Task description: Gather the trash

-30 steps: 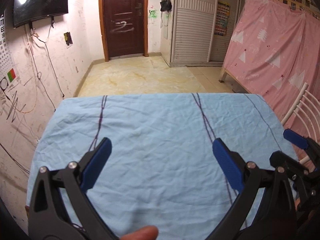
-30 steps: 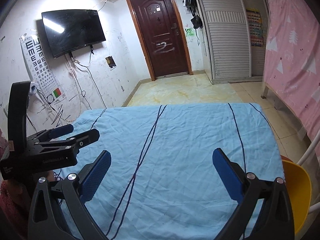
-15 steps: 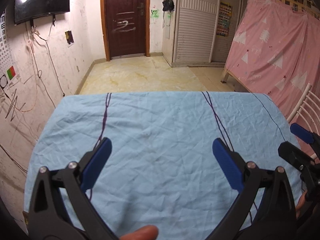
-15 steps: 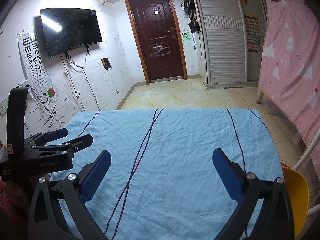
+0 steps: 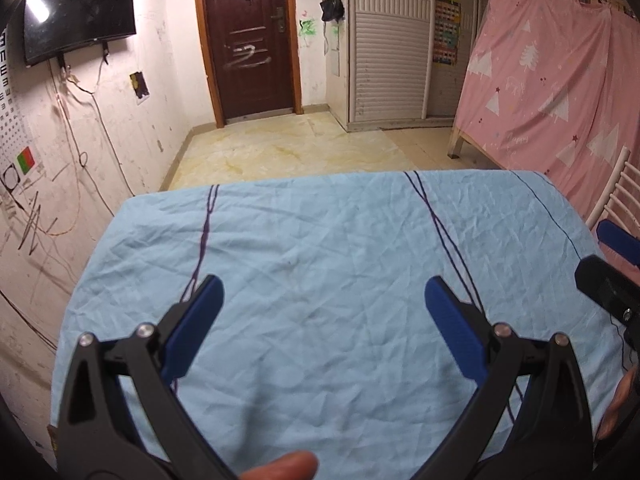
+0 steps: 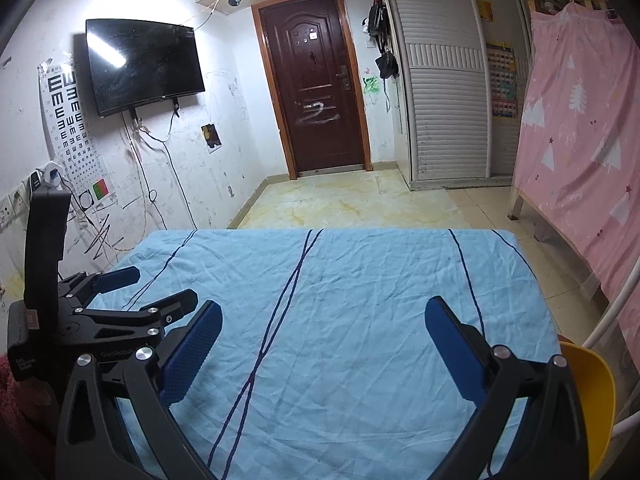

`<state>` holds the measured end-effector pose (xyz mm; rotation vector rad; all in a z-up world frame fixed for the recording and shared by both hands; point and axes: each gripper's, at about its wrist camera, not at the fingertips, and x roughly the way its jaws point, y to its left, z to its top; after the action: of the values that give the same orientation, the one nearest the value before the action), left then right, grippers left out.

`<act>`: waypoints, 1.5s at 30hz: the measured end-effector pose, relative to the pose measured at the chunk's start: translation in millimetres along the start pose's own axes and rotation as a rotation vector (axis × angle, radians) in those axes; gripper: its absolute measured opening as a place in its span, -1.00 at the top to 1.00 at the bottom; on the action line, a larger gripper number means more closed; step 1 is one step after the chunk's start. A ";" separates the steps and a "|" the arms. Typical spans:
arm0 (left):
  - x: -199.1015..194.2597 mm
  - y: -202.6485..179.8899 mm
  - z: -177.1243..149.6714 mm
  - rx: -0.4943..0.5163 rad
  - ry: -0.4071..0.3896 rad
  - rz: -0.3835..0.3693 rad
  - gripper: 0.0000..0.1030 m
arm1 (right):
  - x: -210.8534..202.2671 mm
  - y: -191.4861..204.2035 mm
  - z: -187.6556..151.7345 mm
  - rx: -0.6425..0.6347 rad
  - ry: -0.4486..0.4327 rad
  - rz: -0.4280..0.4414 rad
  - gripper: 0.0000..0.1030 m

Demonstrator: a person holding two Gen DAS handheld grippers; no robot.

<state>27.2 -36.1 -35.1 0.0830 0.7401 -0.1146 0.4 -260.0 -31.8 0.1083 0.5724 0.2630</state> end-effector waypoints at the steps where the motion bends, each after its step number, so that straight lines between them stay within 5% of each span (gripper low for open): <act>1: 0.3 -0.2 -0.2 -0.005 0.001 0.001 -0.88 | -0.8 0.1 -0.1 -0.001 -0.004 -0.002 -0.83; 45: -3.3 6.7 -1.1 -0.048 -0.010 0.040 -0.88 | -11.3 -0.2 -4.5 -0.013 -0.046 -0.013 -0.83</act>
<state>24.9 -29.2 -33.4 0.0516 0.7307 -0.0595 -11.2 -263.1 -29.7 0.0976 0.5259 0.2505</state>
